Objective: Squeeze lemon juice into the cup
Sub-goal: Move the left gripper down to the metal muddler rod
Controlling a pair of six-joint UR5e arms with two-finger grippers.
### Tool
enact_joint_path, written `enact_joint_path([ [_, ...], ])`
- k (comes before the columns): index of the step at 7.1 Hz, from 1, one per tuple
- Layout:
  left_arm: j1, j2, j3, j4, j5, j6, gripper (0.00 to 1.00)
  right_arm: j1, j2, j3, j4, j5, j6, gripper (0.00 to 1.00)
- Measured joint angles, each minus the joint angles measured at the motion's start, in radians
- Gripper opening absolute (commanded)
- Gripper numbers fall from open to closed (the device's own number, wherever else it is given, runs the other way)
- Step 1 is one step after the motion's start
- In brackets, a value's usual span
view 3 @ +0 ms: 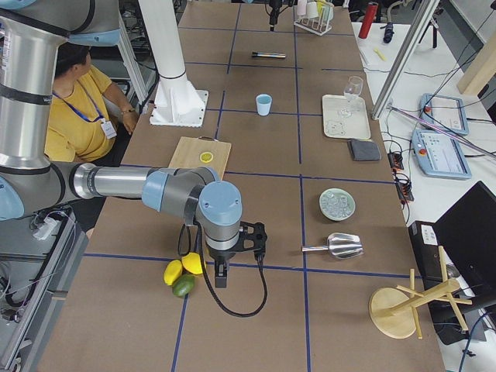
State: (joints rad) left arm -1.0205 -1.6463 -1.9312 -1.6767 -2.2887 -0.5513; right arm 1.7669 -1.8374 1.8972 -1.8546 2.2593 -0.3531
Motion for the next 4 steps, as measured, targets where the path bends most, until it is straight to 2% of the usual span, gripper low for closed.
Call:
enact_joint_path([
  [4, 0.045, -0.121, 0.032, -0.017, -0.009, -0.101, 1.00, 0.003, 0.000, -0.005, 0.000, -0.003, -0.001, 1.00],
])
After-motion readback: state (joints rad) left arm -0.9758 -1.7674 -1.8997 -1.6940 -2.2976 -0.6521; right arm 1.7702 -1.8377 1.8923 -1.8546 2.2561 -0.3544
